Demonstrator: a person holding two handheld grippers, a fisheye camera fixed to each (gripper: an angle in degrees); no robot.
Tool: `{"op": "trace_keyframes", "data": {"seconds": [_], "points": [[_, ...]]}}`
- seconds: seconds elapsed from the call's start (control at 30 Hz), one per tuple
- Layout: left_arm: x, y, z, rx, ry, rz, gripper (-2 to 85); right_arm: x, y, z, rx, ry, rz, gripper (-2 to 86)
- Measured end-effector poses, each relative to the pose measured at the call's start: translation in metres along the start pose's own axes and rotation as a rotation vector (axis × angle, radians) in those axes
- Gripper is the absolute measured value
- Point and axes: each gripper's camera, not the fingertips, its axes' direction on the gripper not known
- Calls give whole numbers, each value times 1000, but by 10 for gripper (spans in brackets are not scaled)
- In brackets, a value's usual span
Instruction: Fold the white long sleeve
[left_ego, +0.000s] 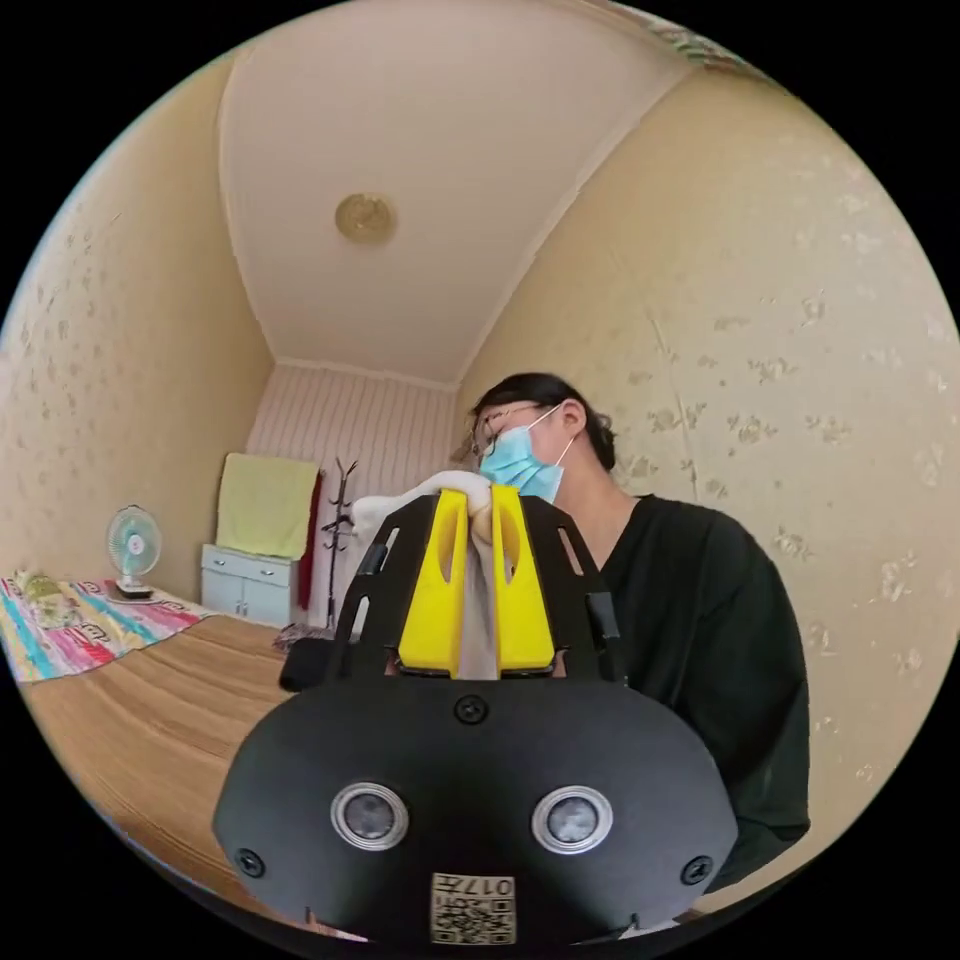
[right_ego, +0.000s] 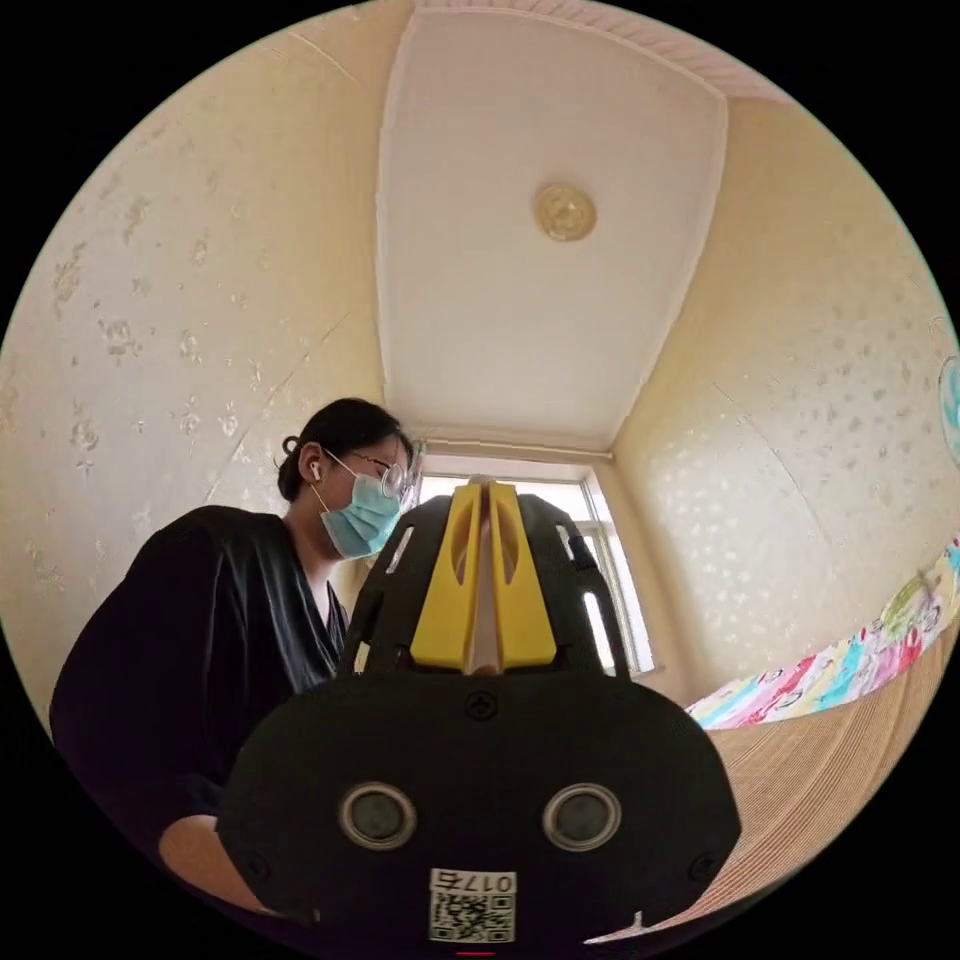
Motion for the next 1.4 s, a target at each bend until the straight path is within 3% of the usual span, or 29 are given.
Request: {"op": "trace_keyframes", "data": {"seconds": [0.1, 0.2, 0.27, 0.3, 0.37, 0.43, 0.5, 0.57, 0.63, 0.73, 0.87, 1.0, 1.2, 1.3, 1.37, 1.4], "points": [[-23, 1, 4, -28, -94, -92, 44, -7, -35, 35, -63, 90, -108, 14], [-61, -3, 7, 23, -84, -121, 43, 20, -59, 81, -177, 311, -83, 15], [-108, -14, 14, -3, -123, -194, 42, 84, -71, 134, -368, 584, -44, 16], [-151, -23, 20, -48, -219, -290, 43, 106, -73, 151, -445, 689, -44, 17], [-231, -33, 27, -149, -508, -464, 45, 216, -61, 215, -755, 1098, -73, 19], [-323, -27, 23, -231, -935, -591, 51, 300, -38, 247, -951, 1297, -38, 22], [-361, -13, 17, -297, -1140, -629, 65, 350, -11, 265, -1075, 1392, 19, 24], [-380, 10, 17, -334, -1111, -683, 79, 358, 34, 278, -1148, 1302, 23, 33], [-384, 61, 32, -369, -909, -695, 82, 354, 78, 275, -1224, 1237, 53, 41], [-379, 150, 60, -492, -806, -798, 84, 348, 166, 234, -1340, 1192, 180, 52], [-362, 259, 101, -654, -726, -946, 112, 353, 272, 150, -1468, 1402, 360, 97], [-334, 338, 138, -765, -714, -1014, 121, 360, 327, 101, -1589, 1604, 393, 108], [-304, 370, 124, -698, -656, -1106, 119, 410, 250, 79, -1539, 1229, 695, 58], [-287, 369, 96, -624, -663, -1141, 118, 405, 106, 33, -1011, 1505, 610, 56], [-277, 369, 80, -601, -687, -1158, 119, 351, 17, -23, -470, 1743, 518, 62], [-272, 371, 72, -590, -694, -1170, 121, 339, 7, -32, -390, 1779, 499, 63]]}}
